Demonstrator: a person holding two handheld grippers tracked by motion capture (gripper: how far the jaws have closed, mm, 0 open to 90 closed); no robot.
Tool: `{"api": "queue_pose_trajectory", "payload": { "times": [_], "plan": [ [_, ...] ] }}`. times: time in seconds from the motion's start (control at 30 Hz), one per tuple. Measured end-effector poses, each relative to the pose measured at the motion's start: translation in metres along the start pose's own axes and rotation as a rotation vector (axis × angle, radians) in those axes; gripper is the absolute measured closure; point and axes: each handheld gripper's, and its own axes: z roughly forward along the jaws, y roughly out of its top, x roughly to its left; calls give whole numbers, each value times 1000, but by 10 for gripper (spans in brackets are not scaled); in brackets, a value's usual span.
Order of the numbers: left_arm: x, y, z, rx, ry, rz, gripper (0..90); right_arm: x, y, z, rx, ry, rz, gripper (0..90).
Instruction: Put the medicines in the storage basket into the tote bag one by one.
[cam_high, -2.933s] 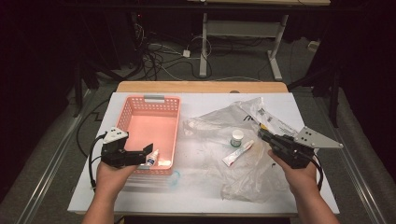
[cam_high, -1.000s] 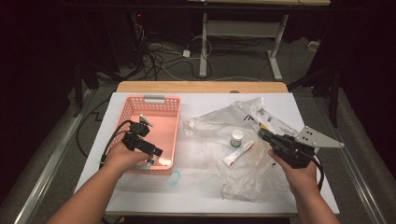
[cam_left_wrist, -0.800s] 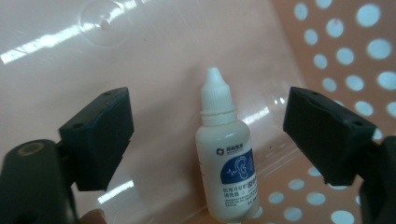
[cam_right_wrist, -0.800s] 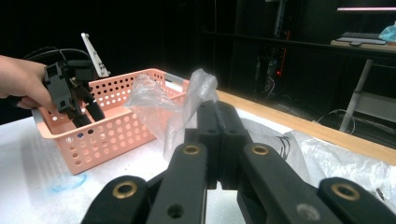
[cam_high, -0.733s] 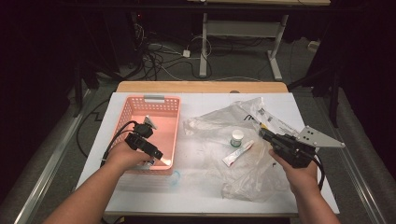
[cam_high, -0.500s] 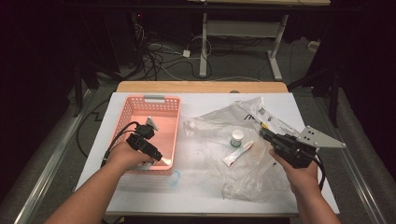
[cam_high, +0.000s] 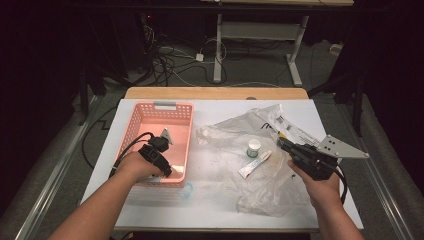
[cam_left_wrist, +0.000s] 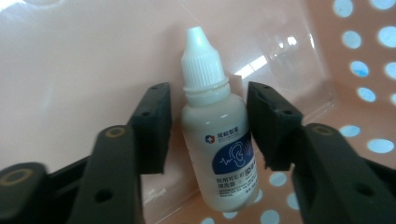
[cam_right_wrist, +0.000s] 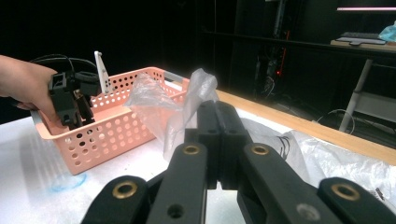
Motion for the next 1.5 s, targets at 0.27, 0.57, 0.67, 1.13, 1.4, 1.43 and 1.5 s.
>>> {"api": "queue_pose_trajectory", "payload": {
  "times": [0.27, 0.57, 0.67, 1.13, 1.4, 1.43, 1.5],
  "plan": [
    [-2, -1, 0, -7, 17, 30, 569, 0, 1, -1, -4, -2, 2, 900],
    [-3, -6, -5, -76, 25, 39, 574, 1, 1, -1, -3, -3, -3, 900],
    [-4, -8, -7, -113, 28, 48, 575, 1, 1, -1, -3, -3, -2, 900],
    [-12, -27, -19, -336, 71, 108, 578, 1, -1, 0, 1, -5, -2, 900],
    [-17, -36, -22, -440, 118, 132, 579, 1, 0, 0, -2, -4, -9, 900],
    [-17, -36, -23, -451, 124, 136, 579, 1, 0, 0, -4, -5, -7, 900],
    [-17, -38, -24, -481, 130, 137, 579, 2, 0, 0, -4, -5, -7, 900]
  ]
}}
